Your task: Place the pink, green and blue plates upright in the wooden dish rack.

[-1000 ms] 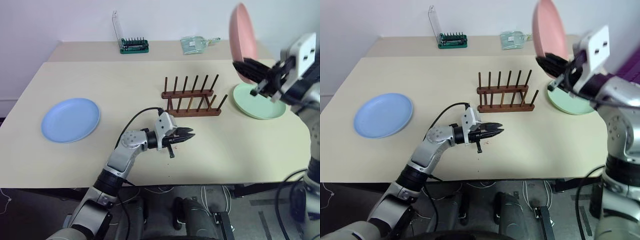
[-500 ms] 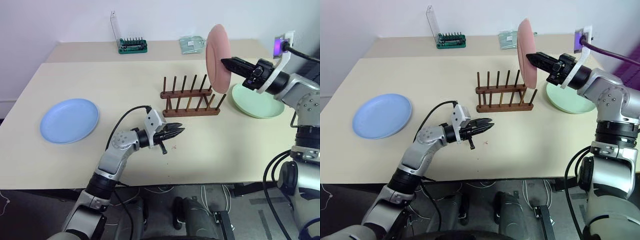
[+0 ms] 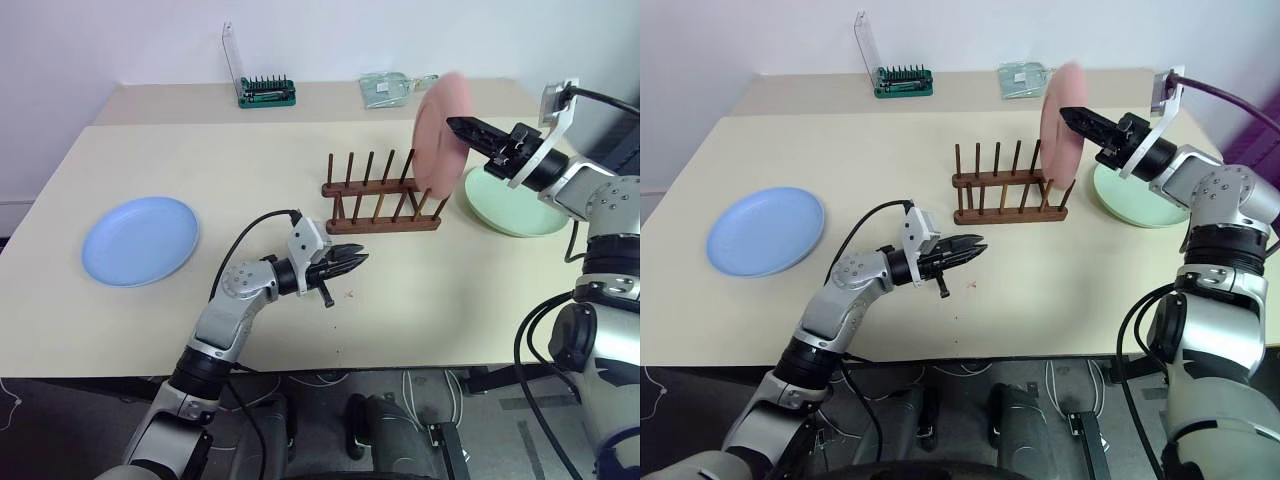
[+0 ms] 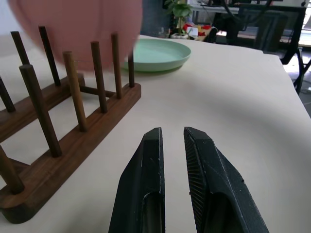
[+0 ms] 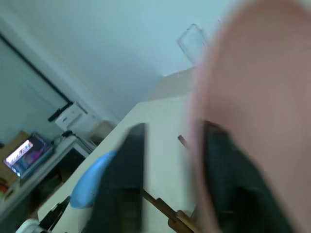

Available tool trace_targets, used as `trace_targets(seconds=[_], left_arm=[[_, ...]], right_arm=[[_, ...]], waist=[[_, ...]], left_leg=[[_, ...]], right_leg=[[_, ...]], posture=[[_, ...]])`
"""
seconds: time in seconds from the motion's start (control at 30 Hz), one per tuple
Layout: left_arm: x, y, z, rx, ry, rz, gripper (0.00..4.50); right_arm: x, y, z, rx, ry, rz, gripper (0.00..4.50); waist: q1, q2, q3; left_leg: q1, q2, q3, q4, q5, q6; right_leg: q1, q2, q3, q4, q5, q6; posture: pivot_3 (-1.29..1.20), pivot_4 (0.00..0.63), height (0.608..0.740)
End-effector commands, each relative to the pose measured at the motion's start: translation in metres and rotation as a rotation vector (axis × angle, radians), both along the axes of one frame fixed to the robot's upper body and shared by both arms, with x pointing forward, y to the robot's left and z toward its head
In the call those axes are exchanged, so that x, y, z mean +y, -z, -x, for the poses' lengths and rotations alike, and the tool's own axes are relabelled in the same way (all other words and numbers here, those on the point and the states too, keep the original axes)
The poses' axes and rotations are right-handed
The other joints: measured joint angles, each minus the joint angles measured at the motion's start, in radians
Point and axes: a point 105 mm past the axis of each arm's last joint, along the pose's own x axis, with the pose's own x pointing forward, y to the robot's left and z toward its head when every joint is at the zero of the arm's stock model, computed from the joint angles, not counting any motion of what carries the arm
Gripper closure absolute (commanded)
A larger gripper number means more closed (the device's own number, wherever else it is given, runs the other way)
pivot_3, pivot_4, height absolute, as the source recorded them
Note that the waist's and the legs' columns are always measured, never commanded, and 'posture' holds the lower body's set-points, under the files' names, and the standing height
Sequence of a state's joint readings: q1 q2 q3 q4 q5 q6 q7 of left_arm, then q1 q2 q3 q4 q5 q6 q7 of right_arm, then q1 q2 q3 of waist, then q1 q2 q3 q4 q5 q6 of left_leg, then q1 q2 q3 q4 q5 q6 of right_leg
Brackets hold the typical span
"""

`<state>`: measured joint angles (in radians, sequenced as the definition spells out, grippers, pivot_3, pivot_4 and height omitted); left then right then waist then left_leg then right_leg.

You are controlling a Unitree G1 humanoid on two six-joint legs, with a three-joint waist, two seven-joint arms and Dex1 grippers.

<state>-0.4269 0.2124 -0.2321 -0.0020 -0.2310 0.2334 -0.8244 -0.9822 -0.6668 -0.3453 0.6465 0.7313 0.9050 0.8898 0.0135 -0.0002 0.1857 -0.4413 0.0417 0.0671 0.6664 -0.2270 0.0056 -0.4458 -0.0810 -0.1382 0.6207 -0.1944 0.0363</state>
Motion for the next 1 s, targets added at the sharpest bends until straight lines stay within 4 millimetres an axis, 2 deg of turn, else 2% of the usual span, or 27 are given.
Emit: trace_targets(seconds=[0.03, 0.07, 0.13, 0.27, 0.37, 0.4, 0.53, 0.67, 0.73, 0.87, 1.0], left_arm=[[-0.003, -0.01, 0.003, -0.032, 0.016, 0.024, 3.82], [-0.003, -0.009, 0.004, -0.031, 0.017, 0.023, 3.82], [-0.003, -0.008, 0.005, -0.029, 0.019, 0.022, 3.82], [-0.005, -0.009, 0.005, -0.029, 0.023, 0.024, 3.82], [-0.006, -0.01, 0.005, -0.034, 0.025, 0.025, 3.82], [-0.006, -0.011, 0.005, -0.034, 0.027, 0.025, 3.82], [-0.008, -0.009, 0.007, -0.034, 0.041, 0.02, 3.82], [-0.01, -0.009, 0.007, -0.036, 0.054, 0.015, 3.82], [-0.012, -0.01, 0.008, -0.037, 0.068, 0.013, 3.82], [-0.014, -0.011, 0.009, -0.036, 0.086, 0.011, 3.82], [-0.015, -0.01, 0.012, -0.035, 0.092, 0.008, 3.82]], right_arm=[[-0.004, -0.028, 0.003, -0.119, 0.02, 0.0, 0.59], [-0.005, -0.029, 0.003, -0.135, 0.033, 0.024, 0.12], [-0.009, -0.029, 0.003, -0.179, 0.078, 0.097, 0.12], [-0.035, -0.042, 0.004, -0.299, 0.237, 0.236, 0.12], [-0.07, -0.048, 0.013, -0.341, 0.355, 0.316, 0.12], [-0.078, -0.043, 0.016, -0.344, 0.379, 0.384, 0.12], [-0.096, 0.007, 0.024, -0.281, 0.356, 0.766, 0.12], [-0.103, 0.048, 0.025, -0.236, 0.293, 1.083, 0.12], [-0.106, 0.072, 0.02, -0.226, 0.271, 1.251, 0.12], [-0.106, 0.091, 0.009, -0.222, 0.261, 1.366, 0.12], [-0.109, 0.119, 0.003, -0.175, 0.223, 1.504, 0.12]], waist=[[0.0, 0.0, 0.0], [-0.001, 0.0, 0.0], [0.0, 0.0, 0.0], [0.002, 0.0, 0.0], [0.004, 0.0, 0.0], [0.006, 0.0, 0.0], [0.0, 0.0, 0.0], [-0.01, 0.001, 0.0], [-0.01, 0.001, 0.0], [-0.006, 0.001, 0.0], [-0.003, 0.001, 0.0]], left_leg=[[0.0, 0.0, 0.0, 0.0, 0.0, 0.0], [0.0, 0.0, 0.0, 0.0, 0.0, 0.0], [0.0, 0.0, 0.0, 0.0, 0.0, 0.0], [0.0, 0.0, 0.0, 0.0, 0.0, 0.0], [0.0, 0.0, 0.001, 0.0, 0.0, 0.0], [0.0, 0.0, 0.001, 0.0, 0.0, 0.0], [0.0, 0.0, 0.002, 0.0, 0.0, 0.0], [0.003, 0.0, 0.006, 0.0, 0.0, 0.0], [0.005, 0.0, 0.007, 0.0, 0.0, 0.0], [0.005, 0.0, 0.008, 0.0, 0.0, 0.0], [0.005, -0.001, 0.009, 0.0, 0.0, 0.0]], right_leg=[[0.0, 0.0, 0.0, 0.0, 0.0, 0.0], [0.0, 0.0, 0.0, 0.0, 0.0, 0.0], [0.0, 0.0, 0.0, 0.0, 0.0, 0.0], [0.0, 0.0, 0.0, 0.0, 0.0, 0.0], [0.0, 0.0, 0.001, -0.001, 0.0, 0.0], [0.0, 0.0, 0.001, -0.001, 0.0, 0.0], [0.0, 0.0, 0.001, -0.002, 0.0, 0.001], [0.0, 0.0, 0.004, 0.0, 0.0, 0.0], [0.0, 0.001, 0.005, 0.001, 0.0, 0.0], [0.0, 0.002, 0.006, 0.001, 0.0, 0.0], [0.0, 0.002, 0.008, 0.001, 0.0, 0.0]], posture=[[0.0, 0.15, 0.73], [0.0, 0.15, 0.73], [0.0, 0.15, 0.73], [0.0, 0.15, 0.73], [0.0, 0.15, 0.73], [0.0, 0.15, 0.73], [0.0, 0.15, 0.73], [0.0, 0.15, 0.73], [0.0, 0.15, 0.73], [0.0, 0.15, 0.73], [0.0, 0.15, 0.73]])
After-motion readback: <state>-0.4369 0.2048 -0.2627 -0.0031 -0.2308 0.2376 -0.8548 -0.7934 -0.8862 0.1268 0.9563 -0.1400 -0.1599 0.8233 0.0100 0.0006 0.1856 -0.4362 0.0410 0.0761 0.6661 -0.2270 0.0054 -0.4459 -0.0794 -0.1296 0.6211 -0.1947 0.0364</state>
